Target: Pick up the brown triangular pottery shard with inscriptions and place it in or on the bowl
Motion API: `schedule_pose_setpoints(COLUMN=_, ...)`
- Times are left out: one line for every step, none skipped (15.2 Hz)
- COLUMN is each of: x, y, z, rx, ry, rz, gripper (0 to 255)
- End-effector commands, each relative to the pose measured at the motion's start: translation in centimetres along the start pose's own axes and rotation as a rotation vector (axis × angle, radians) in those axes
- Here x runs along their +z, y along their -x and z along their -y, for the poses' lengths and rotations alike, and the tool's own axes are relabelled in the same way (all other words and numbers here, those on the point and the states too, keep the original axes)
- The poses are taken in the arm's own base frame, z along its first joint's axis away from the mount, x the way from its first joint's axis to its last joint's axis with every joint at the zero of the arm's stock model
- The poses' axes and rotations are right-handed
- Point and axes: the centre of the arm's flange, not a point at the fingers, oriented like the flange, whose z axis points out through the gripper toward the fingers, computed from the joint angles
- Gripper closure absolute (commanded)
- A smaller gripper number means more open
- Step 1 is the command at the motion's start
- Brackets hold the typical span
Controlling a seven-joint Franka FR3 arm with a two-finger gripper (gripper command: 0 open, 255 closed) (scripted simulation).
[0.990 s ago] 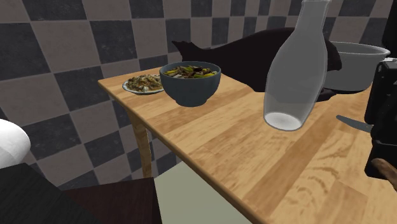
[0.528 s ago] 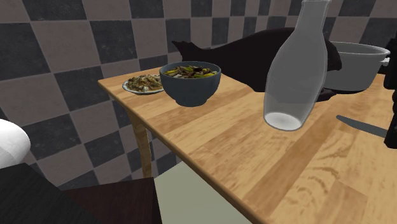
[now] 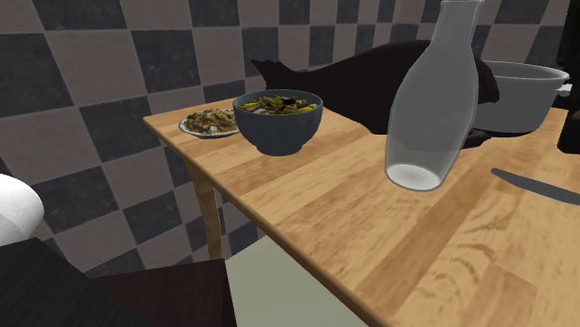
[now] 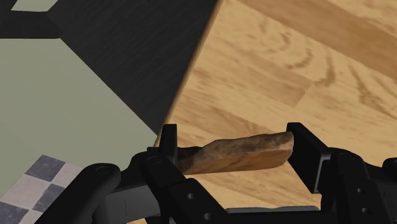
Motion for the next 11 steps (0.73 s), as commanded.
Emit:
schedule_pose_setpoints(x=-0.5, y=1.8, z=1.5, rx=0.001, ry=0.000, rz=0.000, gripper=255)
schedule_pose_setpoints(x=-0.8, y=2.8, z=2.3, rx=0.001, ry=0.000, rz=0.000, gripper=255)
schedule_pose_setpoints(x=-1.0, y=3.8, z=3.1, rx=0.001, ry=0.000, rz=0.000, gripper=255)
schedule_pose_setpoints(x=-1.2, y=4.8, z=4.0, rx=0.001, ry=0.000, rz=0.000, gripper=255)
schedule_pose_setpoints(x=-1.4, y=5.8, z=4.8, rx=0.001, ry=0.000, rz=0.000, gripper=255)
schedule_pose_setpoints(x=-1.7, y=6.8, z=5.6, rx=0.001, ry=0.000, rz=0.000, gripper=255)
schedule_pose_setpoints(x=-1.9, y=7.8, z=6.4, rx=0.001, ry=0.000, rz=0.000, gripper=255)
schedule_pose_setpoints(x=-2.1, y=8.8, z=7.3, rx=0.001, ry=0.000, rz=0.000, gripper=255)
schedule_pose_setpoints(x=-2.4, y=9.8, z=8.1, rx=0.001, ry=0.000, rz=0.000, gripper=255)
schedule_pose_setpoints(x=-2.6, y=10.8, z=8.9, rx=0.001, ry=0.000, rz=0.000, gripper=255)
schedule_pose_setpoints(x=-2.8, y=11.8, z=9.8, rx=0.001, ry=0.000, rz=0.000, gripper=255)
